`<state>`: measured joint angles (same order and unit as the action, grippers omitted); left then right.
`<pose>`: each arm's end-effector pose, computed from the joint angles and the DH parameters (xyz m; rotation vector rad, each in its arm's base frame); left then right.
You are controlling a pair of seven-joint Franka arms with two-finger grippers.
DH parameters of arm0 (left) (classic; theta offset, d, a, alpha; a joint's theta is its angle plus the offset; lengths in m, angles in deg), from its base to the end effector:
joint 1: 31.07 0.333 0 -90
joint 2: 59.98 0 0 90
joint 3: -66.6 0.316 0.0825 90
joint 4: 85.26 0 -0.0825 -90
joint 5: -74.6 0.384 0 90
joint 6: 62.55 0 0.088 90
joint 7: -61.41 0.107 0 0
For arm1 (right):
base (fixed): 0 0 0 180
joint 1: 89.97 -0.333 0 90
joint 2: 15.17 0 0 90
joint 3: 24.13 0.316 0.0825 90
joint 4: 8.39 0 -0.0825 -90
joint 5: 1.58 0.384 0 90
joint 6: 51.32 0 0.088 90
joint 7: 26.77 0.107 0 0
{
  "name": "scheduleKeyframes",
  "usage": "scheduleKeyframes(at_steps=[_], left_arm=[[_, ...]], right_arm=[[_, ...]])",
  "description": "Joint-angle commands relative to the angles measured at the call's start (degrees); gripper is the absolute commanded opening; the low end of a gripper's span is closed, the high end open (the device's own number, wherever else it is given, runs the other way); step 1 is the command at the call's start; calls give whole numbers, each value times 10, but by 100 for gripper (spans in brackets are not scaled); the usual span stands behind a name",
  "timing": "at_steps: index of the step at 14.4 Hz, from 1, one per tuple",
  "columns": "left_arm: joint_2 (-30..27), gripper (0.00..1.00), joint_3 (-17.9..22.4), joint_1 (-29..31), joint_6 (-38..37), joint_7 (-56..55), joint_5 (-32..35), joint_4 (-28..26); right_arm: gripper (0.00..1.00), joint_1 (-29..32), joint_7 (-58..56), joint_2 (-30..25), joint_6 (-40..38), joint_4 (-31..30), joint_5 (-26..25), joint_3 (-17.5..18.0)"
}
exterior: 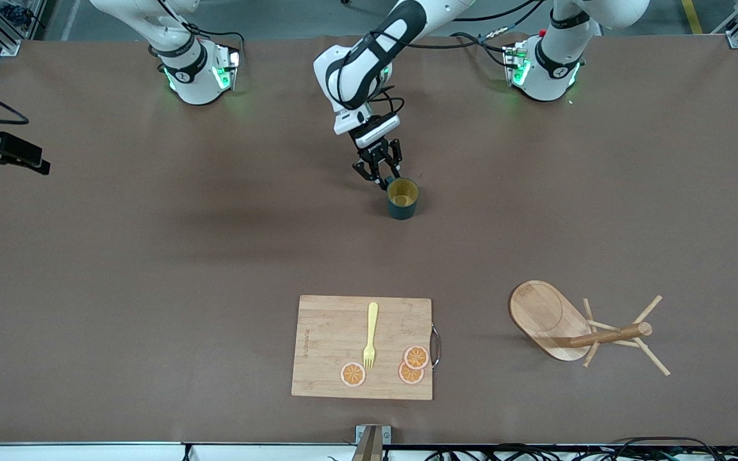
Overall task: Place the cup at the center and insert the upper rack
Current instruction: 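Lower the left gripper and grasp the mug handle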
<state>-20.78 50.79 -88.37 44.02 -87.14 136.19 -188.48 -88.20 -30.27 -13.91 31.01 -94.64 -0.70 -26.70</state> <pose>0.2475 -0.5559 0.1603 -2.5206 -0.8999 -1.2053 0.5460 -0.0393 0.6317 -3.1180 0.0208 0.1392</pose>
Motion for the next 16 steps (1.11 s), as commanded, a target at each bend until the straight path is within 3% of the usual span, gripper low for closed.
scheduleKeyframes(at_steps=[1,4,8,12,16], left_arm=[[5,29,3,1,4,-7,13,12],[4,1,4,3,4,-2,9,28],[-20,1,2,40,4,19,-4,55],[-75,1,-1,91,7,124,-112,103],[-154,1,-2,157,7,258,-225,116]], right_arm=[[100,2,5,-56,20,-58,-4,2],[100,2,3,-78,15,-63,-8,2],[100,3,3,-106,-1,-63,-8,2],[100,7,-1,-104,-5,-56,-8,3],[100,8,-1,-100,-13,-37,-8,3]])
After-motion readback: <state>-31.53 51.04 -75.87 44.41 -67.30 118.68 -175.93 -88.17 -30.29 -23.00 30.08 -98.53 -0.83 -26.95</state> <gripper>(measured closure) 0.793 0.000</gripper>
